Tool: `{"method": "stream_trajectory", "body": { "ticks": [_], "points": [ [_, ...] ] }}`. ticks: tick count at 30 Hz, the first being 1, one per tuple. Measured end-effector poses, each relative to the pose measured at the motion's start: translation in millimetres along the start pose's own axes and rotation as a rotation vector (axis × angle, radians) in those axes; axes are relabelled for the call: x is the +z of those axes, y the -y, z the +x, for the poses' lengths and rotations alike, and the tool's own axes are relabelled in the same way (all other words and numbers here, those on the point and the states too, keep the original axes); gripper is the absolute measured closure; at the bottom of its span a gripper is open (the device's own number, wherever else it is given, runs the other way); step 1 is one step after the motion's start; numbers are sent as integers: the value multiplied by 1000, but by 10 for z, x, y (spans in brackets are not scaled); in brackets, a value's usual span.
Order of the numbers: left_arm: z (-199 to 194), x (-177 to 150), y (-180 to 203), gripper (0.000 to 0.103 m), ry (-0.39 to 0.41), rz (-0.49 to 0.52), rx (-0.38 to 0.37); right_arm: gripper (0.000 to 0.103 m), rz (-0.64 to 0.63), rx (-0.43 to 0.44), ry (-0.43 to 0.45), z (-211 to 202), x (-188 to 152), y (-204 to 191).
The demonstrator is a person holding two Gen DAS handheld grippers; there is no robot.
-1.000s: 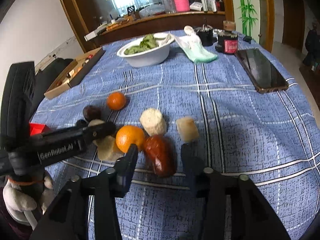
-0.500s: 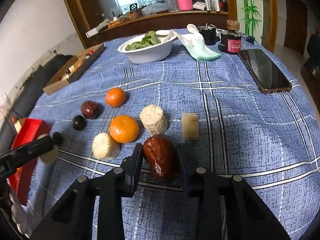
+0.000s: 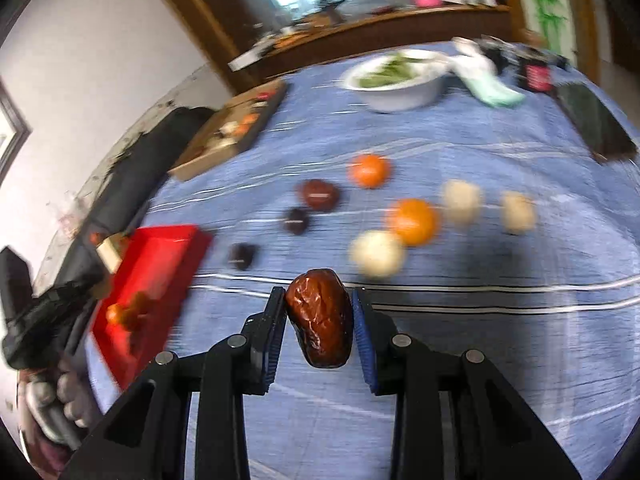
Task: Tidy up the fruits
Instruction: 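Carry the yam piece into the red tray and open the left tool while the right tool releases the date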
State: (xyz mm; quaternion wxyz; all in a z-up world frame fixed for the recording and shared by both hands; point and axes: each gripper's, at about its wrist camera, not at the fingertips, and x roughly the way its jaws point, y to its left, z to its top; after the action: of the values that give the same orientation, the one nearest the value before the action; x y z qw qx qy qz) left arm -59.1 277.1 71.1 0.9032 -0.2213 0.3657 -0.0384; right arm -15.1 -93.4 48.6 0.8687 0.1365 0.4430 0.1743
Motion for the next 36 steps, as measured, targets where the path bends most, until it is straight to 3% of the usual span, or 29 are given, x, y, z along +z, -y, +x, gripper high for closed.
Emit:
{"method": "stream_trajectory", "body": {
  "ticks": [11,17,27,29,32,36],
  "points": [
    [261,329,-477,70,-79,4,112,71,-235,99,-132,618,21,-1538],
    [370,313,-686,70,-100,-30,120,72,-352,69,-180,1050,-109,-2065],
    [464,254,-806,66,-147,-65,128,72,-445,-17,-165,1325,-293,-2239],
    [398,256,-790,64,-133,-71,122,69,-443,-25,-150,1317,-268,-2250],
    [244,266,-746,58,-102,-77,123,54,-431,-6,-142,1266,-247,-2248],
    [-44,242,-640,48,-46,-85,106,52,-403,15,-101,1059,-208,-2195]
  ]
}}
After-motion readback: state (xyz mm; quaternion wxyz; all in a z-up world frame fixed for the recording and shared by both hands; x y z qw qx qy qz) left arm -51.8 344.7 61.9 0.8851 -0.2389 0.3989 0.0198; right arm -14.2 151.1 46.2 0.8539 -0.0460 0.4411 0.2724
